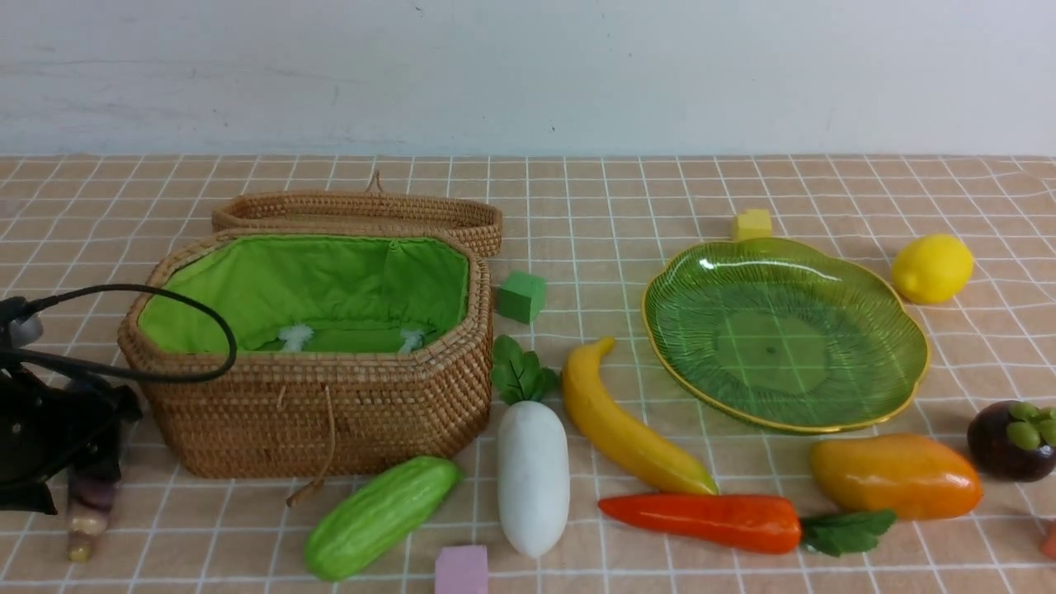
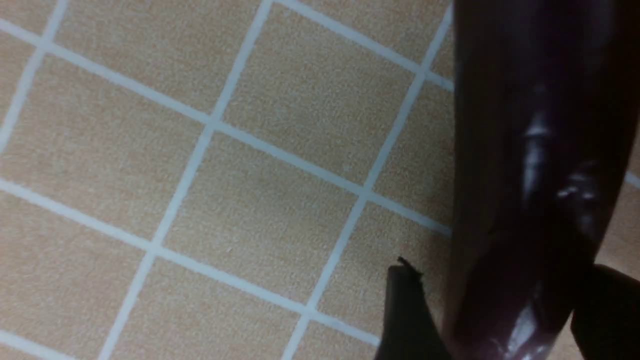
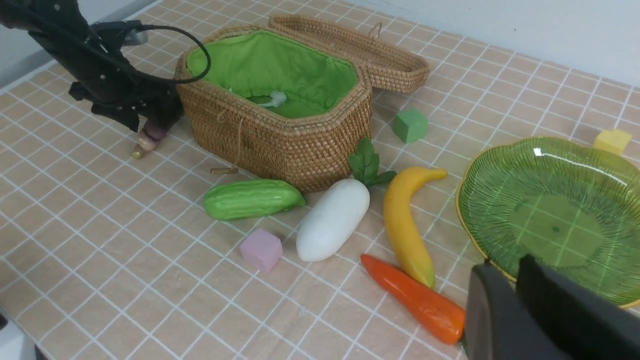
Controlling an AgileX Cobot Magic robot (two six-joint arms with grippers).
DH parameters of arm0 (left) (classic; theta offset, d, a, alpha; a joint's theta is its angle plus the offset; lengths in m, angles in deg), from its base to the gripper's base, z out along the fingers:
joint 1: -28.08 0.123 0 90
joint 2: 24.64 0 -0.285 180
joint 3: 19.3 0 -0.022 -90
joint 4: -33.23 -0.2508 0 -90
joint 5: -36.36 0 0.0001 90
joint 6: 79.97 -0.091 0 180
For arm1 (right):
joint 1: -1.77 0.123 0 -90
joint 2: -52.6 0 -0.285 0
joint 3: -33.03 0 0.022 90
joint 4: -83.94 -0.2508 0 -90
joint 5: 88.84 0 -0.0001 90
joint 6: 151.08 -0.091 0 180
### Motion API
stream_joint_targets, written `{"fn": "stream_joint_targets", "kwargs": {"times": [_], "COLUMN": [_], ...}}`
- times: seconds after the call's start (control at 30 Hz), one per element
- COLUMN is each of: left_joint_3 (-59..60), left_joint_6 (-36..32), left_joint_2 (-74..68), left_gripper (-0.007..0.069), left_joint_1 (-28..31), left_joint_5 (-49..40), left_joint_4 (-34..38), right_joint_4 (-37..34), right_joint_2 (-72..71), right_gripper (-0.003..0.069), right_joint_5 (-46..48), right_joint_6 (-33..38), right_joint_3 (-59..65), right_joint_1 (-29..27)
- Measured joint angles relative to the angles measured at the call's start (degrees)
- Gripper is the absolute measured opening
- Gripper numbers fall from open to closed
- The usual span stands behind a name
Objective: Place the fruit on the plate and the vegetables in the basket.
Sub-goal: Use the left arm to grab an eggplant and put it into the left basket
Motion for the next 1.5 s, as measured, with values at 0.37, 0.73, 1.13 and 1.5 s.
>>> {"fn": "stream_joint_targets", "kwargs": {"times": [0.37, 0.73, 1.13, 1.5], "left_joint_3": [-0.8, 0.0, -9.6, -14.4], "left_joint_6": [1.6, 1.1, -50.5, -50.0], "left_joint_2": [-1.8, 23.0, 20.5, 10.3], "left_gripper": [0.0306, 0.0303, 0.0301, 0.0530], "left_joint_1": [0.0, -2.9, -28.0, -28.2], "left_joint_5": [0.3, -4.4, 2.0, 0.6], "left_joint_4": [-3.2, -13.8, -4.4, -17.3], "right_joint_4": [-2.5, -0.6, -0.2, -2.6], "right_joint_2": [0.0, 0.0, 0.0, 0.0], "right_gripper": [0.0092, 0.0098, 0.0104, 0.0107], "right_joint_5": [0.0, -4.3, -8.4, -3.9], "right_joint_6": [0.0, 0.0, 0.0, 0.0], "right_joint_3": [0.0, 0.0, 0.0, 0.0], "right_joint_1": [0.1, 0.1, 0.1, 0.1]}}
